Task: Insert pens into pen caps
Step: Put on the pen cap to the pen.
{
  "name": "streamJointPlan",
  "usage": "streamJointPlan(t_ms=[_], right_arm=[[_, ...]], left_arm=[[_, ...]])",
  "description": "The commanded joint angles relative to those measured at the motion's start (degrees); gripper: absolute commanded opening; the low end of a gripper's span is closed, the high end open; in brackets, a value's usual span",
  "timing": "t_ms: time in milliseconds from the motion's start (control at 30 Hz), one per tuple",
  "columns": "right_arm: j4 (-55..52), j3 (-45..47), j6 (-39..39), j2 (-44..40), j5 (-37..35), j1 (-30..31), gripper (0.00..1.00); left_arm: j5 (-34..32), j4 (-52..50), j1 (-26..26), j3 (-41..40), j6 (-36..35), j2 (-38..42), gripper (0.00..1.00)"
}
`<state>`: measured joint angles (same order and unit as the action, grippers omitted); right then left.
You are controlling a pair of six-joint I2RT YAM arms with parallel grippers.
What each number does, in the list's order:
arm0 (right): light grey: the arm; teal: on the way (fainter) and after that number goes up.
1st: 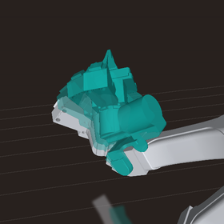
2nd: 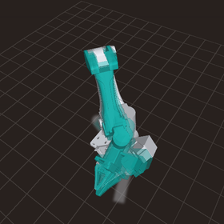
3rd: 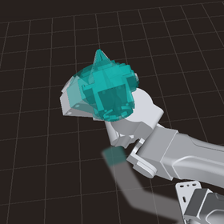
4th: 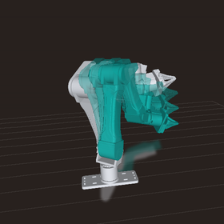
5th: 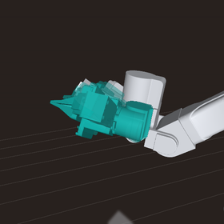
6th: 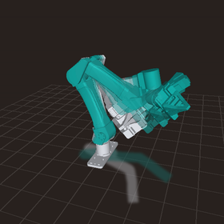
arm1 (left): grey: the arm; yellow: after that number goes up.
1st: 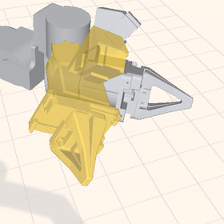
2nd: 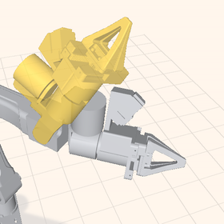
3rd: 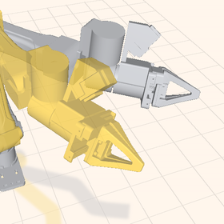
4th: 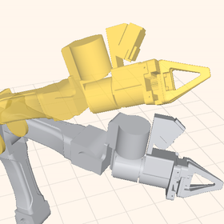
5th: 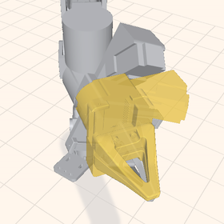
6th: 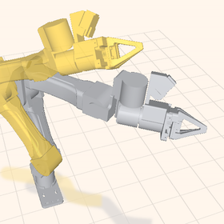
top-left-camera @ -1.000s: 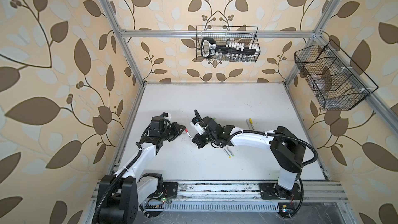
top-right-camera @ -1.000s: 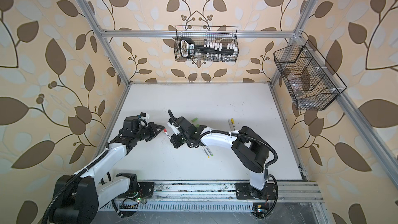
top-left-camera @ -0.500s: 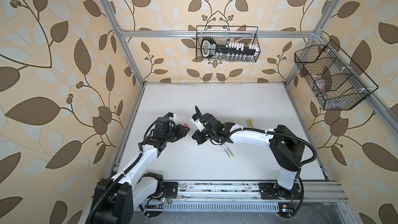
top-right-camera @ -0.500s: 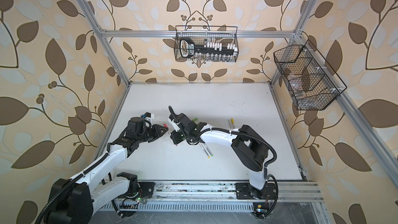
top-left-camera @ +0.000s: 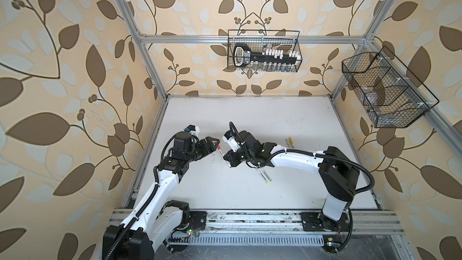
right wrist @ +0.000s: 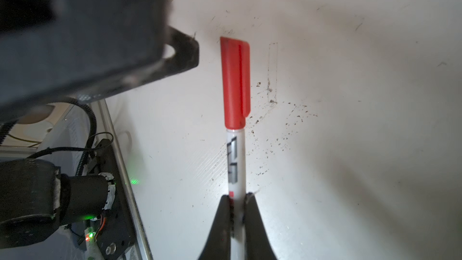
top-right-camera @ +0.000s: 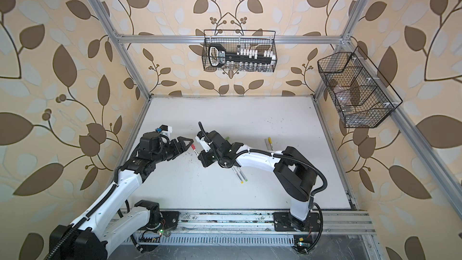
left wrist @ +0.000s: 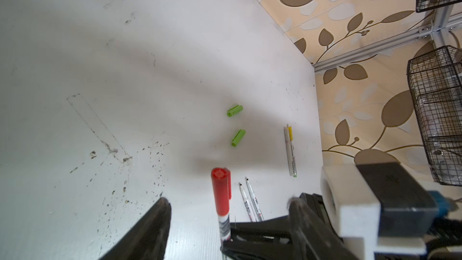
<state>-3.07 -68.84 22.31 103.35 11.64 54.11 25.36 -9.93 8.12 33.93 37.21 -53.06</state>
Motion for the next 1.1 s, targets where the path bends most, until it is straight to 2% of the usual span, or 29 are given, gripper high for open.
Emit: streamJointPlan(t_ms=[0,133,300,467,533,633,733,1067], right_arm=[[2.26,1.17,-1.82,-2.26,2.28,0.87,0.07],[3.81,2.23,-1.56,-3.57,3.55,0.92,0.07],[7.33,4.00,-0.29,-4.90,6.17,0.42,0.06],[8.82,4.65,0.63,-5.77,6.97,-0.03,0.06],[9.09,4.59,0.89,-5.88,7.03,-0.23,0.06],[9.46,4.34,1.50,-6.05,6.74,-0.57,0.06],[10.38,4.55,1.78,-6.40,6.13,-0.85,0.00],[9.27,-1.73,-0.92,-5.56,6.49,-3.32,0.00]], left_arm=[[2.95,2.29,-0.71,1.17,-0.87,0.05,0.72],[4.82,3.43,-0.74,1.05,-0.65,0.19,0.61],[5.89,4.39,-0.75,0.54,-0.17,0.98,0.37],[7.03,4.90,-0.78,0.43,0.05,0.99,0.08],[7.87,5.74,-0.74,0.24,0.45,0.60,0.00],[8.41,6.15,-0.74,0.06,0.75,0.24,0.00],[9.57,6.83,-0.74,-0.15,1.10,-0.18,0.00],[12.91,6.51,-0.65,-0.09,2.03,-1.09,0.00]])
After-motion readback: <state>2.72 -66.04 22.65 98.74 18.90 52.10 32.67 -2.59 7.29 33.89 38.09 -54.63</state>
